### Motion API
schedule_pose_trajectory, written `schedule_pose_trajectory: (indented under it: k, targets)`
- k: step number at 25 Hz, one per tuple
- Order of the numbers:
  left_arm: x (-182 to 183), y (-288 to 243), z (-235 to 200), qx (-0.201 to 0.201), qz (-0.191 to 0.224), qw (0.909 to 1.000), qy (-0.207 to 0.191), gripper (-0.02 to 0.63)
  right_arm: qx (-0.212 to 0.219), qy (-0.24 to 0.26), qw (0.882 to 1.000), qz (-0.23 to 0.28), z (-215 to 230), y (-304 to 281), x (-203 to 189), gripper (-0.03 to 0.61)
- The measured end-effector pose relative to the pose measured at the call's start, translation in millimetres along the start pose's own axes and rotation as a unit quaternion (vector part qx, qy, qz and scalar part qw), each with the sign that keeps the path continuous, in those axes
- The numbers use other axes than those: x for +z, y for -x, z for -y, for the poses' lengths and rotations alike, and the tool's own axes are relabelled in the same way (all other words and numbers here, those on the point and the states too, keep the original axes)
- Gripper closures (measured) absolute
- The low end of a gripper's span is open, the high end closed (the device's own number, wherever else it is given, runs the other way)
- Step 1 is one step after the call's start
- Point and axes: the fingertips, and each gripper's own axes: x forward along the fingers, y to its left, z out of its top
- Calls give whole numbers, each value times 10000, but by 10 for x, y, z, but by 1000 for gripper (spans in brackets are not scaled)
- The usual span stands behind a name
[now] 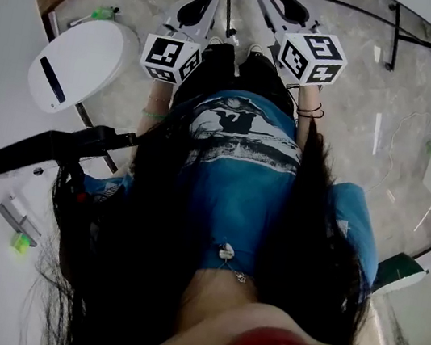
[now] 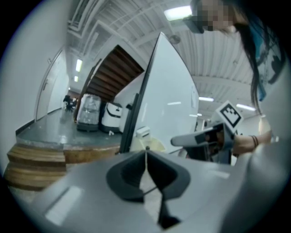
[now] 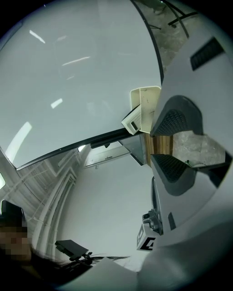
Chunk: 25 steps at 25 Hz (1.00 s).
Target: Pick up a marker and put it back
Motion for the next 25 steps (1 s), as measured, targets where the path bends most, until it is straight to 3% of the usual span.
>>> schedule_pose_trajectory:
  k: [6,12,16,25]
  targets:
    - [-174,215,-14,9,-64,10000,19,618,90,-22,9999,-139,-230,4,-285,469]
    - [-187,670,383,151,134,9997,-161,618,342,171,9993,57,-621,410,-441,546]
    - [-220,683,851,440,281,9984,-229,618,546,258,9981,152,-506,957,-562,557]
    - [-621,1164,2389,1248,591,9903,146,618,1099,288,9935,42,-448,2622,-1229,565]
